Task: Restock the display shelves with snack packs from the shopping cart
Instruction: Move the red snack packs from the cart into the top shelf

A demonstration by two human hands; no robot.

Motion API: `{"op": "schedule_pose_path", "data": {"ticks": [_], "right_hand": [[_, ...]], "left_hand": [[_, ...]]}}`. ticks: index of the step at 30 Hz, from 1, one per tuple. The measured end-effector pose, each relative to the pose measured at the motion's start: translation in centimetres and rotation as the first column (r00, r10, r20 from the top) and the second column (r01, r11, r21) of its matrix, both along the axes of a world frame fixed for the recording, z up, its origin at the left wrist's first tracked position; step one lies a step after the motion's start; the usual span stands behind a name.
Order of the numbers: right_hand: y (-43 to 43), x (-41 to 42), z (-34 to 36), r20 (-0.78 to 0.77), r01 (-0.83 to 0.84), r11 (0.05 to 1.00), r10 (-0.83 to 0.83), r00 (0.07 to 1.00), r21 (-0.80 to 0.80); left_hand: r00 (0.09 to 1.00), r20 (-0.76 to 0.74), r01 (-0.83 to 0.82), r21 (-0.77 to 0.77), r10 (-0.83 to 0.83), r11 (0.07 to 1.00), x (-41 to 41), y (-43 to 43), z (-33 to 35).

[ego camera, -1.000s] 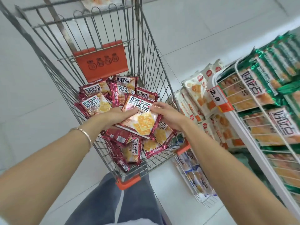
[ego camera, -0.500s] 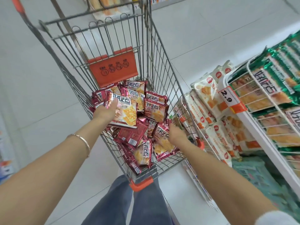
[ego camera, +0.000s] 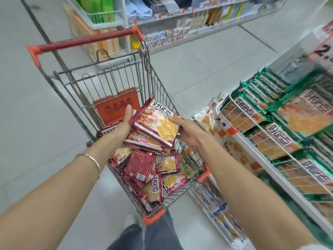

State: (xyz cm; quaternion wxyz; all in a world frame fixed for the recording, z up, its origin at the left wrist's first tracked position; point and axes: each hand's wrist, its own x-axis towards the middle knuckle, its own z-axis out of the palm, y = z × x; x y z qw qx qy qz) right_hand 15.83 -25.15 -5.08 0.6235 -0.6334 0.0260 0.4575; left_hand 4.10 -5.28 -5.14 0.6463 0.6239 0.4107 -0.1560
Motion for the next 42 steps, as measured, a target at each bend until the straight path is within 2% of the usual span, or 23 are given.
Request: {"op": "schedule_pose_path", "data": {"ticks": [4, 8, 12, 15, 20, 23, 26, 28, 30, 34, 37, 40, 42], "right_hand": [[1.4, -1.5, 1.5, -0.071, 0.238, 0.970, -0.235, 0.969, 0.052], [0.7, -2.0, 5.7, -0.061, 0.281, 0.956, -0.276, 0.959, 0.091], [-3.0, -1.4, 11.7, 0.016, 0.294, 0.946, -0.299, 0.954, 0.138], [-6.5, -0.6, 17.2, 0.157, 0.331, 0.933, -0.352, 0.923, 0.143], [-13.7, 0.3, 27.8, 0.412, 0.376, 0.890, -0.453, 0.791, 0.258], [-18.1, 1.0, 33.6, 0.579, 0.473, 0.835, -0.540, 0.611, 0.279], [-22.8, 1.9, 38.5, 0.659, 0.510, 0.796, -0.579, 0.480, 0.328], [-25.8, 3.2, 40.6, 0.664, 0.517, 0.782, -0.594, 0.454, 0.347], [-28.3, 5.2, 41.2, 0.669, 0.522, 0.784, -0.589, 0.453, 0.337], [-31.8, 9.4, 40.1, 0.622, 0.569, 0.775, -0.594, 0.510, 0.274], [-33.3, 11.5, 38.8, 0.606, 0.579, 0.784, -0.578, 0.546, 0.226], [-34.2, 12.8, 37.8, 0.617, 0.561, 0.801, -0.554, 0.559, 0.211], [-35.1, 13.0, 37.9, 0.605, 0.543, 0.812, -0.546, 0.580, 0.213]], "left_hand": [[0.975, 0.047, 0.222, -0.062, -0.219, 0.973, 0.4, 0.4, 3.1], [0.953, 0.131, 0.280, -0.053, -0.272, 0.958, 1.6, -0.1, 7.1], [0.892, 0.270, 0.374, 0.014, -0.364, 0.927, 4.7, -3.1, 12.1], [0.811, 0.425, 0.413, 0.072, -0.402, 0.908, 7.8, -5.8, 16.6], [0.594, 0.631, 0.499, 0.196, -0.498, 0.844, 11.9, -13.8, 26.6], [0.405, 0.737, 0.573, 0.255, -0.540, 0.779, 14.4, -18.9, 32.6], [0.336, 0.746, 0.572, 0.323, -0.575, 0.754, 17.3, -23.9, 37.5], [0.326, 0.732, 0.590, 0.337, -0.599, 0.733, 18.9, -27.0, 39.8], [0.353, 0.703, 0.625, 0.313, -0.617, 0.715, 20.8, -29.3, 41.0], [0.465, 0.693, 0.604, 0.206, -0.551, 0.770, 25.5, -31.5, 39.8], [0.424, 0.682, 0.524, 0.351, -0.595, 0.776, 27.2, -32.1, 38.0], [0.452, 0.669, 0.549, 0.313, -0.590, 0.775, 29.9, -31.7, 37.4], [0.382, 0.683, 0.530, 0.389, -0.622, 0.753, 30.2, -31.2, 37.5]]}}
